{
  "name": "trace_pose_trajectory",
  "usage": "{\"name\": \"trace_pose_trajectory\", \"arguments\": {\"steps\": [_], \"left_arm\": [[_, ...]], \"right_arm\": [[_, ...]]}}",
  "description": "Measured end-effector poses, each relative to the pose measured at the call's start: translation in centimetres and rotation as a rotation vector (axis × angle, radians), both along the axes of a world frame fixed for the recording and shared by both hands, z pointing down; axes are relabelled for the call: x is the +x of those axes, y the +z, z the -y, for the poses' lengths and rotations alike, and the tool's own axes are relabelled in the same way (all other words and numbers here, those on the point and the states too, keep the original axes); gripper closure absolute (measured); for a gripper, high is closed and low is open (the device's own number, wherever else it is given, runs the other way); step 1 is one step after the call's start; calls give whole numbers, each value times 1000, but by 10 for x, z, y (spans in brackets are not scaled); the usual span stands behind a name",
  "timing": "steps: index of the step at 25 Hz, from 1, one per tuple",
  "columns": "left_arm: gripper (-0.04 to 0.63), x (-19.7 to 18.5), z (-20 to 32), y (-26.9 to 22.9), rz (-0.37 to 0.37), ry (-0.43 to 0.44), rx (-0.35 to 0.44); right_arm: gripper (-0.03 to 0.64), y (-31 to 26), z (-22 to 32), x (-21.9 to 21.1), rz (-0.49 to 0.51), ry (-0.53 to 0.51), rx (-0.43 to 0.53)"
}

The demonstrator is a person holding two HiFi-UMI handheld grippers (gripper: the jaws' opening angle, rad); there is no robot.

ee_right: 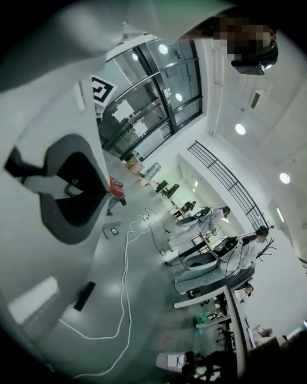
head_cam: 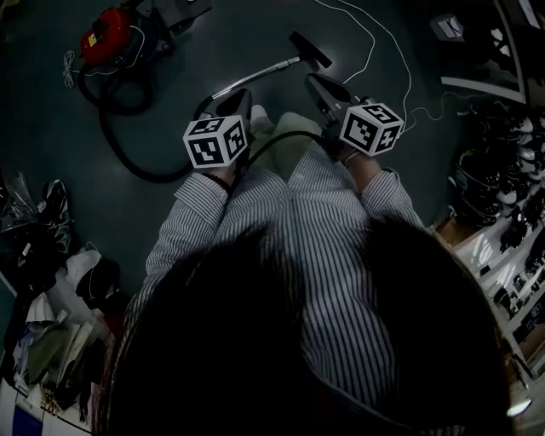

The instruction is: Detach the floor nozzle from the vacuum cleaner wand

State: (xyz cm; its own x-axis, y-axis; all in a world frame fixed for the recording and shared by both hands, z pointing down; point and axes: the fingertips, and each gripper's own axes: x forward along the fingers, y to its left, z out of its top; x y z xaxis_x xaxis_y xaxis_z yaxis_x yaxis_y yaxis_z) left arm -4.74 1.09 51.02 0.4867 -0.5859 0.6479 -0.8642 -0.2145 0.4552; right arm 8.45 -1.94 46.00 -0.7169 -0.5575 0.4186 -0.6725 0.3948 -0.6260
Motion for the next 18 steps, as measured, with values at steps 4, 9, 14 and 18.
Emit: {"name": "trace_pose_trajectory", "arguments": {"steps": [4,9,14,18], "left_arm": [[589,0,12,9,-4,-6,-21],[589,0,20,22,-3,12,-24],[589,-3,32,66,59,71,-50],[589,-6,42,124,128,137,-49]], "right_arm": [[615,7,15,-2,-1,-5,-23],[615,23,25,-7,-5,-47,-54],[615,63,42,-3,1,-54,-103],[615,119,53,3,-1,-39,-134]]}}
